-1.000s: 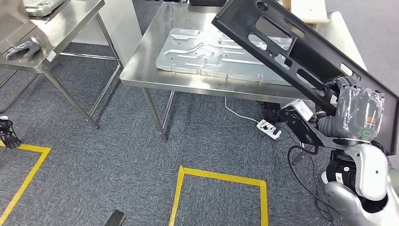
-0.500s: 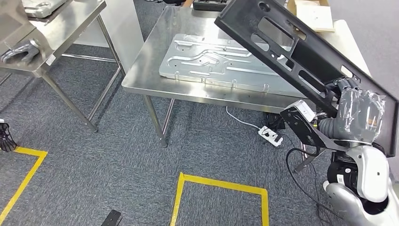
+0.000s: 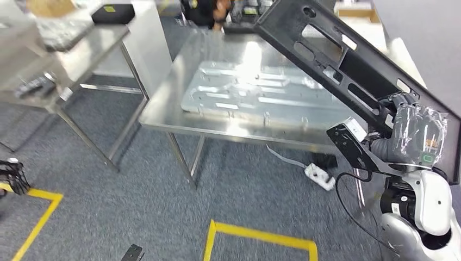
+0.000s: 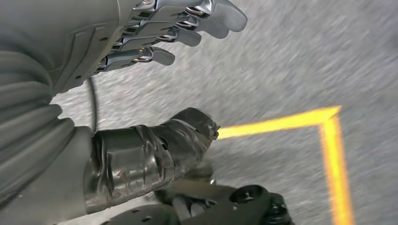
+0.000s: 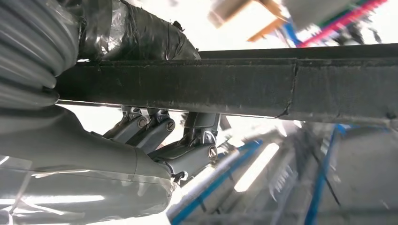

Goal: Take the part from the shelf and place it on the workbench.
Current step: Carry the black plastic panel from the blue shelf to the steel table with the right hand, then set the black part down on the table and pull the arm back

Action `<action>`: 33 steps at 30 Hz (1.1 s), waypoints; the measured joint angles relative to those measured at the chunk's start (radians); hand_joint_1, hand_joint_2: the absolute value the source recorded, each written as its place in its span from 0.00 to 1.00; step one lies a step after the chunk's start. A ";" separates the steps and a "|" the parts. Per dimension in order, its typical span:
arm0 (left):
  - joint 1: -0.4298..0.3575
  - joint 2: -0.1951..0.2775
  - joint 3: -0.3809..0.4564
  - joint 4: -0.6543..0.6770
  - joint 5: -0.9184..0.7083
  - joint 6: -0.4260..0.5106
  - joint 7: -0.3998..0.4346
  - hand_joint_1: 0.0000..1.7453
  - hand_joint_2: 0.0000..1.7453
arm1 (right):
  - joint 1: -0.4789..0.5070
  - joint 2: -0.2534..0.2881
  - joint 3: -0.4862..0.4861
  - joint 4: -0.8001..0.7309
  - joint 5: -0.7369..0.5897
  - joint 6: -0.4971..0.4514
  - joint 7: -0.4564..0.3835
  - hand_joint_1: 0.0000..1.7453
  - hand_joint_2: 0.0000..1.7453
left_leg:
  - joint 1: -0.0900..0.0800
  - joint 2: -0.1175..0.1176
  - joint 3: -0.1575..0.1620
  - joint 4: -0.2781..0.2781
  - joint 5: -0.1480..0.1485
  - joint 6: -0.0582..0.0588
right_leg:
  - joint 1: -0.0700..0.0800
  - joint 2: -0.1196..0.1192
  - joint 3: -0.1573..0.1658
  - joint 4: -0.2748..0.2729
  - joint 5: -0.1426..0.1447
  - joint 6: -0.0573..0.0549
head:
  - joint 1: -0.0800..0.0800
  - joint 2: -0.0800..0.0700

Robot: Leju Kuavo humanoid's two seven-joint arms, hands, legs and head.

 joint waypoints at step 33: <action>-0.077 0.080 0.129 -0.004 0.072 0.158 -0.082 0.00 1.00 | -0.008 0.011 0.013 0.034 -0.026 -0.053 0.000 1.00 1.00 | -0.009 -0.011 -0.026 -0.272 0.239 -0.004 | 0.067 0.022 -0.057 -0.079 0.064 -0.033 | 0.004 0.000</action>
